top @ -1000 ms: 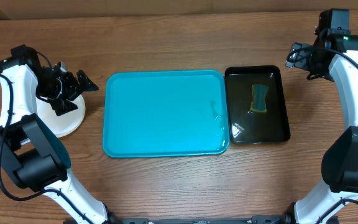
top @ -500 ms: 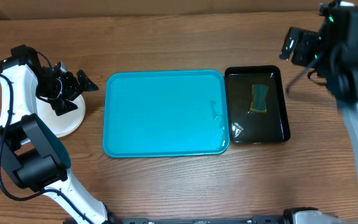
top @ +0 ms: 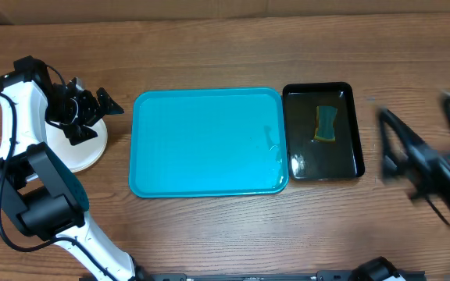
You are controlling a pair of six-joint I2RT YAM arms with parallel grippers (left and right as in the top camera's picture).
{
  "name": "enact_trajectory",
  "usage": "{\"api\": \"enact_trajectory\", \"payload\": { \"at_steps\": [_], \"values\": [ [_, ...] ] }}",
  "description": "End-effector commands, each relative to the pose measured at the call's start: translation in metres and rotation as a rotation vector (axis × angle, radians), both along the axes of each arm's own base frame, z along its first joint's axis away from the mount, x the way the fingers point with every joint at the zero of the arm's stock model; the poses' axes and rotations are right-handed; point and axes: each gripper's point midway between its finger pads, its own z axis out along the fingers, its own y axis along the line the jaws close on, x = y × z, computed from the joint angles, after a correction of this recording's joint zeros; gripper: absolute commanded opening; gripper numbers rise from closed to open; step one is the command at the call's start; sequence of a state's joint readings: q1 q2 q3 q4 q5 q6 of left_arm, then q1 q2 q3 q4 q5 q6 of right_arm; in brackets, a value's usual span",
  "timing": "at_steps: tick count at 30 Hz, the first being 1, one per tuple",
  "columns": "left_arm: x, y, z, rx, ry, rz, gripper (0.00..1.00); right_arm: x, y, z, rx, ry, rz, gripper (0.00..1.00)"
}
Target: Clean dirty plates on tray and stack at the side
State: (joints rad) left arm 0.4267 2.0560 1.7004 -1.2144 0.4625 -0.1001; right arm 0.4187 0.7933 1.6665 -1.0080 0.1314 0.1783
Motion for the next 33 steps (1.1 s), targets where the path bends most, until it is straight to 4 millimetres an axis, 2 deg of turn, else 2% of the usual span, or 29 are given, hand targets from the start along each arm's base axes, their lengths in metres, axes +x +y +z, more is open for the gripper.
{"api": "enact_trajectory", "payload": {
  "at_steps": [1,5,8,13,18,21,29,33],
  "values": [
    [0.000,-0.001,-0.003,0.003,0.000,-0.019,1.00,-0.031,-0.020,-0.001,0.022,-0.076,-0.033,1.00],
    [0.000,-0.001,-0.003,0.003,-0.001,-0.019,1.00,-0.052,-0.038,-0.021,0.051,-0.158,-0.100,1.00],
    [0.000,-0.001,-0.003,0.003,-0.001,-0.019,1.00,-0.051,-0.045,-0.046,0.060,-0.199,-0.153,1.00],
    [0.000,-0.001,-0.003,0.003,-0.001,-0.019,1.00,-0.033,-0.034,-0.080,0.075,-0.304,-0.130,1.00],
    [0.000,-0.001,-0.003,0.003,-0.001,-0.019,0.99,-0.021,-0.021,-0.092,0.108,-0.506,-0.071,1.00],
    [0.000,-0.001,-0.003,0.003,-0.001,-0.019,1.00,-0.014,-0.020,-0.108,0.140,-0.566,-0.064,1.00],
    [0.000,-0.001,-0.003,0.003,-0.001,-0.019,1.00,0.018,-0.016,-0.177,0.174,-0.475,-0.062,1.00],
    [0.000,-0.001,-0.003,0.003,-0.001,-0.019,1.00,0.030,-0.015,-0.204,0.164,-0.419,-0.072,1.00]
  ]
}}
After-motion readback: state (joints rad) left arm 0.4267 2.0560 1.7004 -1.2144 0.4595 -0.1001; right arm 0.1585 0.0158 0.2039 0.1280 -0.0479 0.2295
